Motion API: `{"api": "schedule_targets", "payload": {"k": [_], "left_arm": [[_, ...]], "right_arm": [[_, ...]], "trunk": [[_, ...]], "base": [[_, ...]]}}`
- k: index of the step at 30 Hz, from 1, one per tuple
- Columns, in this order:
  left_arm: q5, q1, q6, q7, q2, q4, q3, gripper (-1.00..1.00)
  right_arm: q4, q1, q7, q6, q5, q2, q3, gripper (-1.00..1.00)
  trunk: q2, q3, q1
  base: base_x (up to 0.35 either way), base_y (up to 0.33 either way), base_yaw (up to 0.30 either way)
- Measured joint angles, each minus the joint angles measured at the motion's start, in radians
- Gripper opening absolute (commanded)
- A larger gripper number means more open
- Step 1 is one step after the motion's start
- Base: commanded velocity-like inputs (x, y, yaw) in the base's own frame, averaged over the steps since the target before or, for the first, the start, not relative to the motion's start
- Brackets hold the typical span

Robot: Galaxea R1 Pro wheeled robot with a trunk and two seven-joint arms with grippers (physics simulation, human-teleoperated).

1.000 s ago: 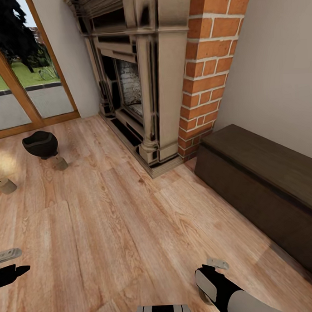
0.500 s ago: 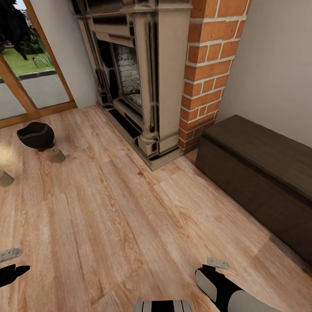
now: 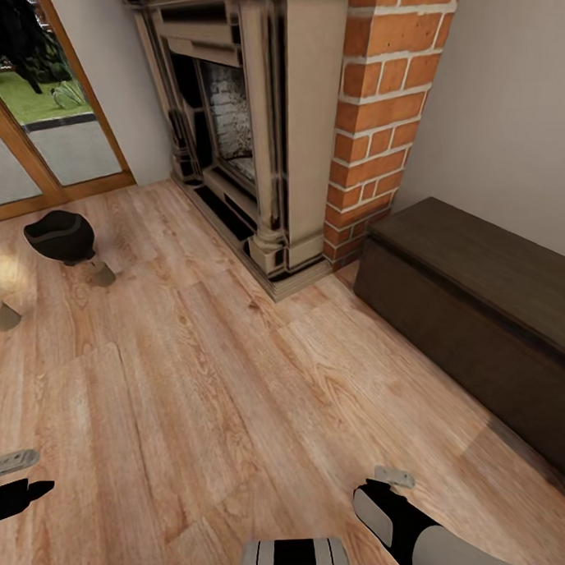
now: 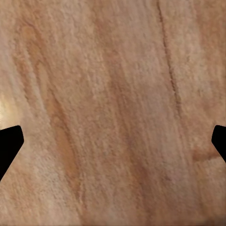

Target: Place each of the two pumpkins and all three candles from the living room inside a cabinet in the living room (use any cabinet), then make sure every cabinet is closed, and position the cauldron so it is next to a table in the living room.

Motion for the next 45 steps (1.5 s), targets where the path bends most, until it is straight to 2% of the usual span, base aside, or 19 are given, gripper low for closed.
{"api": "schedule_targets", "payload": {"k": [16,20,31,34,45], "left_arm": [[0.000,0.000,-0.001,-0.001,0.000,0.000,0.000,1.00],[0.000,0.000,-0.001,-0.001,0.000,0.000,0.000,1.00],[0.000,0.000,-0.001,-0.002,0.000,0.000,0.001,1.00],[0.000,0.000,-0.001,-0.002,0.000,0.000,0.000,1.00],[0.000,0.000,0.000,-0.002,0.000,0.000,0.001,1.00]], "right_arm": [[0.000,0.000,0.000,0.000,0.000,0.000,0.000,1.00],[0.000,0.000,0.000,0.000,0.000,0.000,0.000,1.00],[0.000,0.000,0.000,0.000,0.000,0.000,0.000,1.00],[0.000,0.000,0.000,0.000,0.000,0.000,0.000,1.00],[0.000,0.000,0.000,0.000,0.000,0.000,0.000,1.00]], "trunk": [[0.000,0.000,0.000],[-0.001,-0.015,0.002],[-0.001,-0.015,0.002],[-0.002,-0.027,0.003],[-0.002,-0.027,0.003]], "base": [[0.045,0.000,0.000],[0.000,0.000,0.000],[0.000,0.000,0.000],[0.000,0.000,0.000],[0.000,0.000,0.000]]}}
